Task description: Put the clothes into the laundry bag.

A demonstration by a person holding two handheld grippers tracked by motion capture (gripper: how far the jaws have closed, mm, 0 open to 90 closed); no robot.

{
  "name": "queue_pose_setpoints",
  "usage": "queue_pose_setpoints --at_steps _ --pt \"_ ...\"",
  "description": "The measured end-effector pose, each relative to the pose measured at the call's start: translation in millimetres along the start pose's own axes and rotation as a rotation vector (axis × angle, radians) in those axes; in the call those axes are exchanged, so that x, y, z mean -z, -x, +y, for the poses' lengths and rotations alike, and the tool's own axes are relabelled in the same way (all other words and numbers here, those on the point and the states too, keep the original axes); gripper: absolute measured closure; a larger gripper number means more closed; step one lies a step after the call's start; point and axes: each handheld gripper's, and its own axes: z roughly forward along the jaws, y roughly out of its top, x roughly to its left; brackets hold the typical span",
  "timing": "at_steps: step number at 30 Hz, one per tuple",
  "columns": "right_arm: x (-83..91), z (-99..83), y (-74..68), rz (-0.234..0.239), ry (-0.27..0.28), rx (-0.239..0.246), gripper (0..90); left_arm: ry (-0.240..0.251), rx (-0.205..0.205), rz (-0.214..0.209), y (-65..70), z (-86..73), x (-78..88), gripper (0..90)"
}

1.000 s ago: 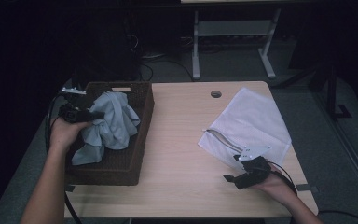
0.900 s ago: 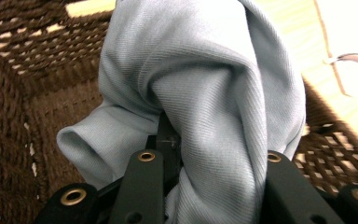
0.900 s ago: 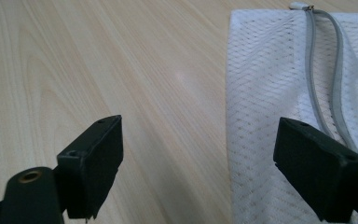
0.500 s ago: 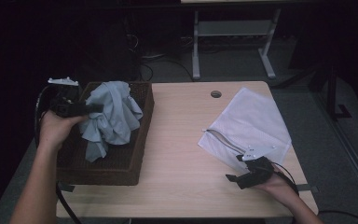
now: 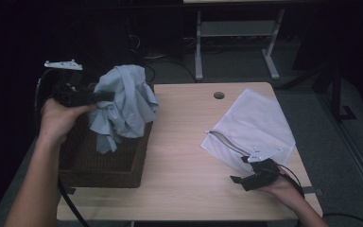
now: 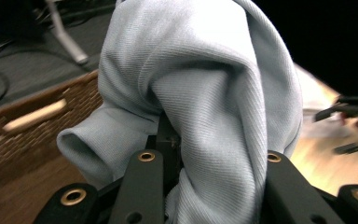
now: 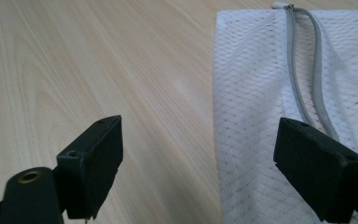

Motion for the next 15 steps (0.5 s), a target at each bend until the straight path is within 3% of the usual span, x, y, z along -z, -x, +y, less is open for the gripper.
queue_pose_setpoints --at_steps 9,15 --pt "0.8 -0.6 1.0 -0.001 0.006 0.0 14.9 0.01 -0.089 -0.097 47.6 28.1 -17.8 72.3" --pt "2.2 -1.8 1.2 -0.004 0.008 0.003 14.9 0.022 -0.134 -0.159 79.9 37.9 -39.6 72.3"
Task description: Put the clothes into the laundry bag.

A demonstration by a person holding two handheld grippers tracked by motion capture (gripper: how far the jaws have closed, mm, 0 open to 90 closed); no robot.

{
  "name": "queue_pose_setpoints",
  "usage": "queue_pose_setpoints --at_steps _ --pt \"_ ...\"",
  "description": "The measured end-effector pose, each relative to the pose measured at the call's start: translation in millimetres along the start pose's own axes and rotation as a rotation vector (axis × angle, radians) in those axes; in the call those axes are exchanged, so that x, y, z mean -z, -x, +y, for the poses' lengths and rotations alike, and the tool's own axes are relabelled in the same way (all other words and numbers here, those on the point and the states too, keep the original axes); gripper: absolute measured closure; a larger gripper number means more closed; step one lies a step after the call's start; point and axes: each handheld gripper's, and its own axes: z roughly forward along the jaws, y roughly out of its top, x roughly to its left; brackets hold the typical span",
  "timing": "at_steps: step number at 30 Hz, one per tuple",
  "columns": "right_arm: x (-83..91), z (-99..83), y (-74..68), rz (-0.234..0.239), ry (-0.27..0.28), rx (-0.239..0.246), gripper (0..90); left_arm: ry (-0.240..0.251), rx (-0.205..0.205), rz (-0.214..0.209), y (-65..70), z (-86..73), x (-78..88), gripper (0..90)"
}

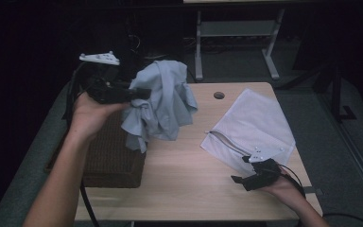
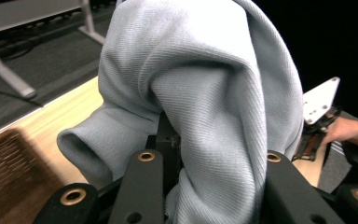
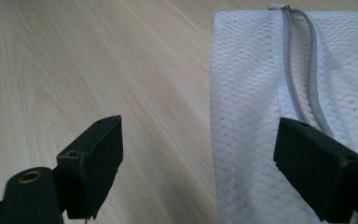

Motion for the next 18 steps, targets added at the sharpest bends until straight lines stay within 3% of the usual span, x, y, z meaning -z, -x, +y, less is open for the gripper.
queue_pose_setpoints --at_steps 6,12,18 --pt "3.4 -1.4 1.8 -0.005 0.008 -0.007 14.9 -0.012 -0.024 -0.052 18.4 1.4 -24.8 72.3" --pt "5.1 -3.0 2.9 -0.009 0.008 -0.009 14.9 -0.038 -0.017 -0.12 35.0 -13.2 -56.0 72.3" --pt "4.7 -3.1 2.8 -0.008 0.008 -0.01 14.9 -0.079 -0.002 -0.121 40.3 -36.1 -75.3 72.2"
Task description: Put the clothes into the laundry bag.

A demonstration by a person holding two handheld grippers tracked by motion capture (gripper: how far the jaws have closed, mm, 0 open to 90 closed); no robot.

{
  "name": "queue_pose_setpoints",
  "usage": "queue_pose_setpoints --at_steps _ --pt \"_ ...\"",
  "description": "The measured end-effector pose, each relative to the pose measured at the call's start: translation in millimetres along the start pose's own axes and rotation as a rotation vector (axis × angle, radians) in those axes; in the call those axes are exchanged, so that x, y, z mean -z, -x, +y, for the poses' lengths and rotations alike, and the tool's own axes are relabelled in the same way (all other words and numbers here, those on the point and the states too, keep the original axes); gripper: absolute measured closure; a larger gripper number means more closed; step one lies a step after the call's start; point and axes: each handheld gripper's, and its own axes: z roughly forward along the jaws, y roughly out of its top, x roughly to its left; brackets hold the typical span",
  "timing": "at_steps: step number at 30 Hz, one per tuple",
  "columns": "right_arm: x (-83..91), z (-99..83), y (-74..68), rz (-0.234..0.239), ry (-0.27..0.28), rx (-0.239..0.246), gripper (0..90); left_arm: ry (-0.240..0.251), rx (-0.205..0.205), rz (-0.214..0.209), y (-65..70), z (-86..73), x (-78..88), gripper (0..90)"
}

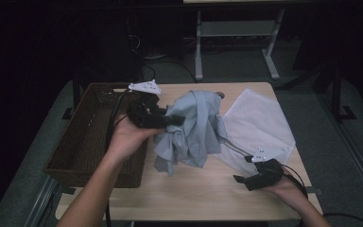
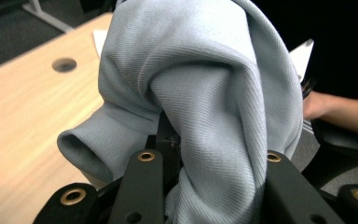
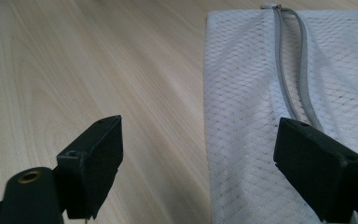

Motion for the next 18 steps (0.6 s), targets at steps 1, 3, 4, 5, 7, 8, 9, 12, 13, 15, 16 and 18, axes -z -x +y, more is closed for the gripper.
queue_pose_setpoints --at_steps 1,3,4,5,7,8,9,12,13,15,16,18 --pt "-0.1 0.0 0.0 0.0 -0.001 0.0 14.9 0.0 0.0 0.0 0.0 0.0 0.0 72.2" --pt "-0.3 0.0 0.0 0.0 -0.002 0.0 14.9 -0.028 0.016 0.001 -2.5 -11.6 -9.2 72.2" --pt "-0.3 0.1 -0.1 0.0 -0.002 -0.001 14.9 -0.036 0.026 -0.002 -3.7 -15.7 -12.1 72.2" --pt "-0.3 0.1 -0.2 0.0 -0.001 0.0 14.9 -0.046 0.034 -0.002 -5.3 -19.7 -15.0 72.2" --pt "-0.3 0.0 -0.2 -0.001 -0.001 0.0 14.9 -0.059 0.038 -0.001 -6.7 -23.8 -17.9 72.1" --pt "-0.5 -0.1 -0.1 -0.002 -0.002 0.001 14.9 -0.071 0.048 0.005 -7.9 -28.9 -21.8 72.1" --pt "-0.8 -0.1 0.2 -0.003 -0.002 0.003 14.9 -0.081 0.053 0.007 -9.1 -32.9 -24.9 72.1" --pt "-1.1 0.0 0.3 -0.003 -0.003 0.003 14.9 -0.114 0.06 0.03 -11.8 -42.0 -32.8 72.1" --pt "-1.5 0.0 0.2 -0.003 -0.003 0.007 14.9 -0.135 0.067 0.05 -13.5 -47.9 -38.6 72.0" --pt "-1.6 0.0 0.0 -0.002 -0.004 0.007 14.9 -0.149 0.088 0.05 -16.1 -53.9 -44.1 72.0" --pt "-1.6 0.0 0.0 -0.002 -0.004 0.007 14.9 -0.149 0.088 0.05 -16.1 -53.9 -44.1 72.0" --pt "-1.2 0.1 0.4 -0.002 -0.003 0.007 14.9 -0.176 0.1 0.07 -15.6 -61.0 -53.6 71.9"
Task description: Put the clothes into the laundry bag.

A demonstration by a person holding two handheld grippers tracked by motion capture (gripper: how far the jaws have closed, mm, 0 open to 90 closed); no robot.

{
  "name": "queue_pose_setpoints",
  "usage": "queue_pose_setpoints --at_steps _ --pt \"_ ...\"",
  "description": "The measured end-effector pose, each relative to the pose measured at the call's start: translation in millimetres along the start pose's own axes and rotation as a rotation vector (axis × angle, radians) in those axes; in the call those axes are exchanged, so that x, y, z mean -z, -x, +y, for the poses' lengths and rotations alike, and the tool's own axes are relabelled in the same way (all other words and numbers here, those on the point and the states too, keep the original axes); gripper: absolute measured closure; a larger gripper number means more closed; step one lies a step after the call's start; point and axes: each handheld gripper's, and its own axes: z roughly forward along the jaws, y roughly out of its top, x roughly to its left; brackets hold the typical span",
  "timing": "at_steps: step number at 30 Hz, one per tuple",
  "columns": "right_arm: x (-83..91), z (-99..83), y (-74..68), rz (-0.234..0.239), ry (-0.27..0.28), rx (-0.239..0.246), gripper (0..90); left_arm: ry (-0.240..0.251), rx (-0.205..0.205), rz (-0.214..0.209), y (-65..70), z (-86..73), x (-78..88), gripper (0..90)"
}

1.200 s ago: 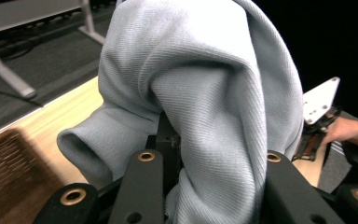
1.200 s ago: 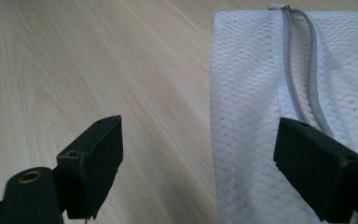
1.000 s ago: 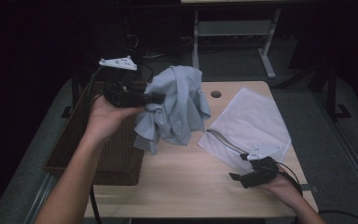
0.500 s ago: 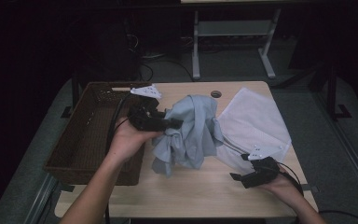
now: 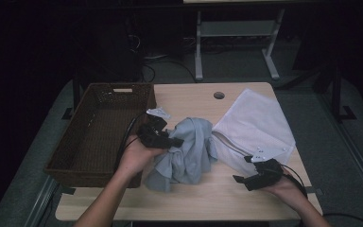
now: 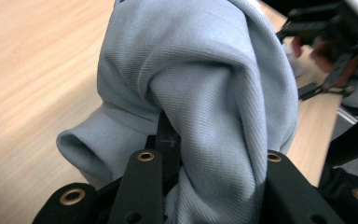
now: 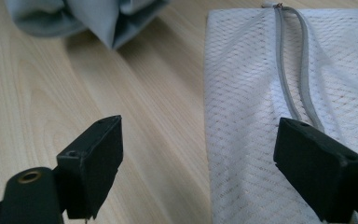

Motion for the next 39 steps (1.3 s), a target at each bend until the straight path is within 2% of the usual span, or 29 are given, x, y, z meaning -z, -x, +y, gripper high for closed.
queue_pose_setpoints --at_steps 8,11,14,21,26,27,31,35,36,37,38,39 --pt "0.8 0.2 -0.1 0.002 0.0 0.001 14.9 -0.04 0.012 0.022 10.8 -6.8 -26.5 71.7" --pt "1.3 0.1 0.7 0.002 0.002 -0.002 14.9 -0.044 0.022 0.011 14.4 -10.4 -39.5 71.6" --pt "2.3 0.4 1.1 0.001 0.005 -0.001 14.7 -0.041 0.029 0.009 14.8 -13.2 -46.1 71.5" --pt "5.1 1.2 4.1 0.0 0.004 -0.019 13.4 -0.055 0.039 -0.001 14.7 -26.9 -73.1 71.2" --pt "8.3 5.3 7.9 0.006 0.0 -0.029 10.2 -0.061 0.04 -0.012 12.0 -34.1 -80.8 71.0" --pt "8.8 10.5 11.6 -0.021 -0.004 -0.027 12.2 -0.063 0.035 -0.012 12.1 -35.3 -82.5 71.0" --pt "7.7 20.6 22.4 -0.042 0.015 -0.046 16.6 -0.06 0.033 -0.013 12.0 -37.8 -85.0 70.9" --pt "0.0 29.1 43.3 -0.079 0.003 -0.042 23.7 -0.068 0.022 -0.007 11.8 -40.7 -87.8 70.9" --pt "-2.7 30.6 49.3 -0.08 0.0 -0.048 27.4 -0.072 0.021 -0.007 11.5 -40.9 -87.8 70.9" --pt "-2.7 30.6 49.3 -0.08 0.0 -0.048 27.4 -0.072 0.021 -0.007 11.5 -40.9 -87.8 70.9" --pt "-9.0 32.4 63.8 -0.065 0.0 -0.061 31.9 -0.071 0.021 -0.009 11.2 -41.3 -88.2 71.0" --pt "-11.6 33.2 68.3 -0.068 -0.011 -0.06 33.4 -0.067 0.025 -0.013 10.9 -42.0 -88.8 70.9"
